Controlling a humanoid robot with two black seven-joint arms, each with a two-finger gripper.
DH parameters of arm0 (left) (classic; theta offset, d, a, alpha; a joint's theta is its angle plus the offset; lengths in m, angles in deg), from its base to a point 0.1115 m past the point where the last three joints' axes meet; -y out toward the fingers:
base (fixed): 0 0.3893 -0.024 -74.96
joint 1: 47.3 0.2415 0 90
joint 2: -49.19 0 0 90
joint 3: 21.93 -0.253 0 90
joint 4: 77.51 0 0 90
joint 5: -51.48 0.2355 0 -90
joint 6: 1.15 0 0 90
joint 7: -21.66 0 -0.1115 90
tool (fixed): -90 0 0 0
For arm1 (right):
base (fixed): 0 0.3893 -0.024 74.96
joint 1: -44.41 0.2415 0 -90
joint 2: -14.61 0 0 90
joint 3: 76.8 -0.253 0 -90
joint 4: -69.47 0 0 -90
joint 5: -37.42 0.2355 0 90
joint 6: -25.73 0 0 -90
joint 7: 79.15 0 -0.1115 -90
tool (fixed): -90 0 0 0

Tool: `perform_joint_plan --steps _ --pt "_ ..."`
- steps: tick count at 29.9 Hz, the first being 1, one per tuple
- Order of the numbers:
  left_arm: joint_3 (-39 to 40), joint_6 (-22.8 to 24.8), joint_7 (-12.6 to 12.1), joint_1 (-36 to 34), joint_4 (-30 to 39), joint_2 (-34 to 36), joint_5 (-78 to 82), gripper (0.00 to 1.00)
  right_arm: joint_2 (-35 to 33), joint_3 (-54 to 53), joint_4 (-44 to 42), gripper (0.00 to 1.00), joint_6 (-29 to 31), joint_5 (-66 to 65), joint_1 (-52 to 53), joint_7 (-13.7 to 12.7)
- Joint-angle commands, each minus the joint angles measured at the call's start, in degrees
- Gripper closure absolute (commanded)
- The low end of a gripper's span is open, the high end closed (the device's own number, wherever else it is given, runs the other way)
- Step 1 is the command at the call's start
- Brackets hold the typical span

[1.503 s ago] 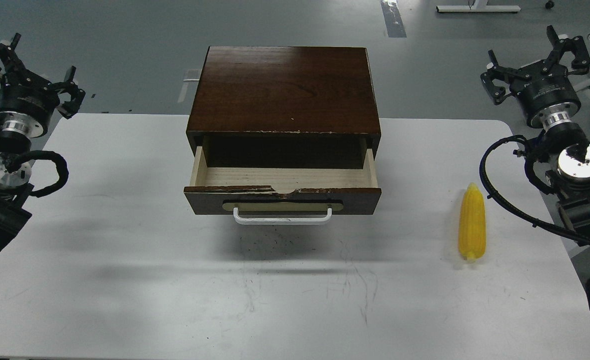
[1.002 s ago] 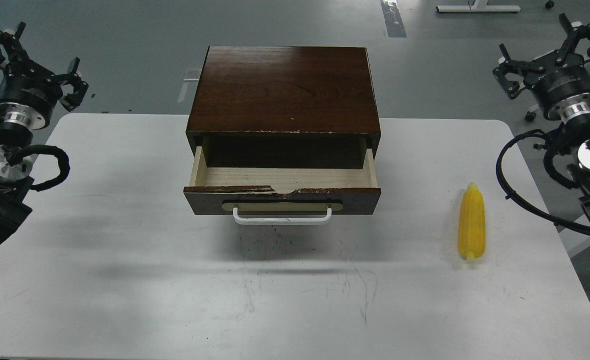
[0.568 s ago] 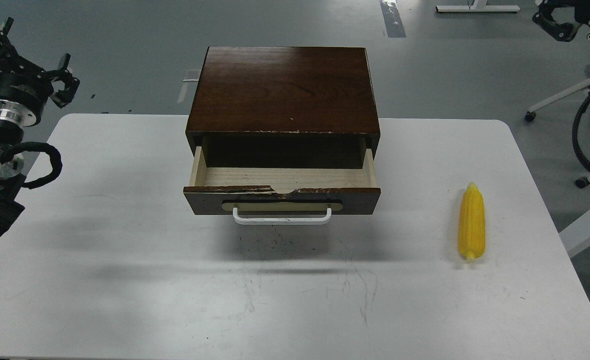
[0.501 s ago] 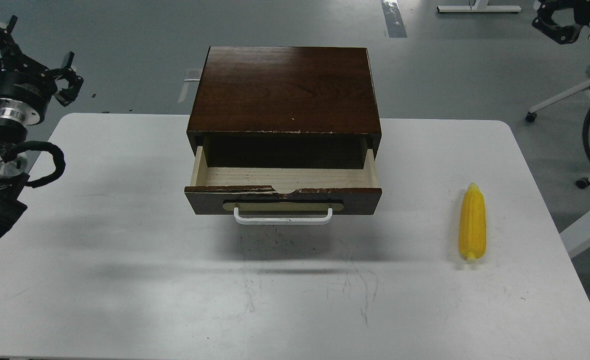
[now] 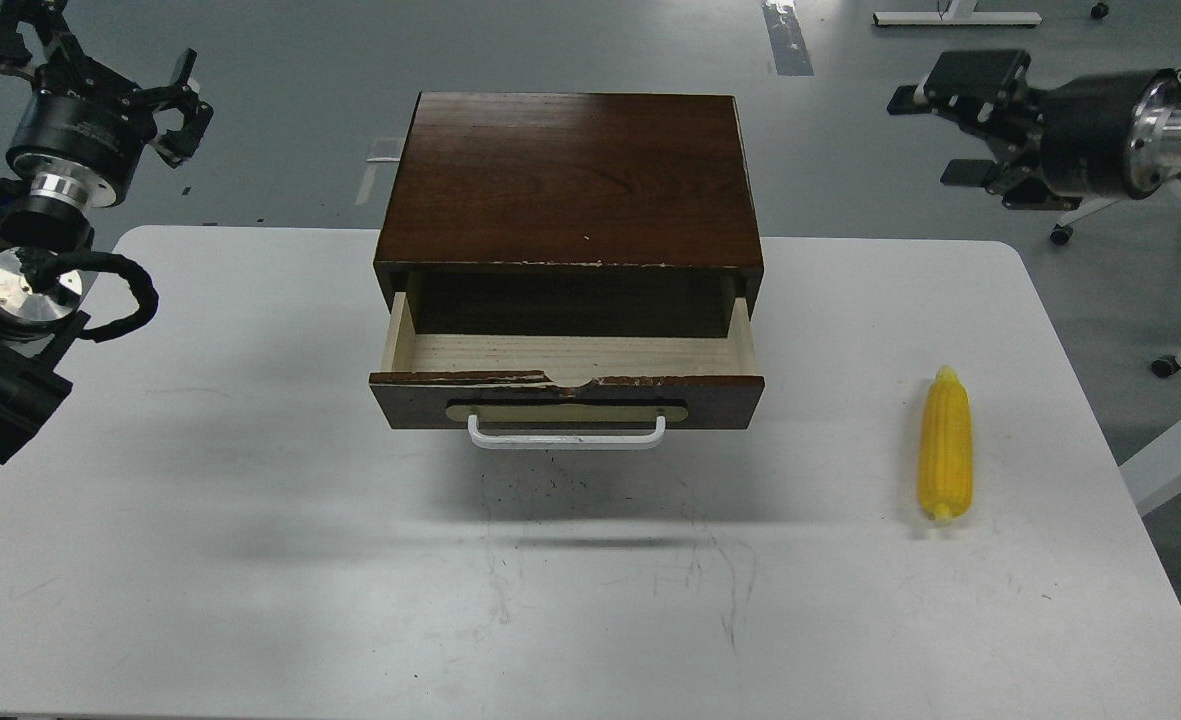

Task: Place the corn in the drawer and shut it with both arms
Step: 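Move the right gripper toward the yellow corn cob beside the box, then lower the right gripper onto the corn cob and close it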

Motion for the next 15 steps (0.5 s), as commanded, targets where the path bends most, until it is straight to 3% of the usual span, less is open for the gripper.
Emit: perform_joint_plan --steps 1,6,15 --pt "0.14 0.0 0.02 0.62 0.3 1.38 -0.37 0.02 3.01 6.11 0.93 0.0 -0.01 -3.74 0.55 -3.55" --pt "0.14 0.0 0.02 1.76 0.3 1.9 -0.46 0.02 10.22 14.56 -0.48 0.0 -0.37 -7.7 -0.23 -5.84" --pt "0.22 0.0 0.11 1.85 0.3 4.45 -0.46 0.02 13.4 21.94 -2.67 0.0 -2.55 -8.23 -3.65 -8.05"
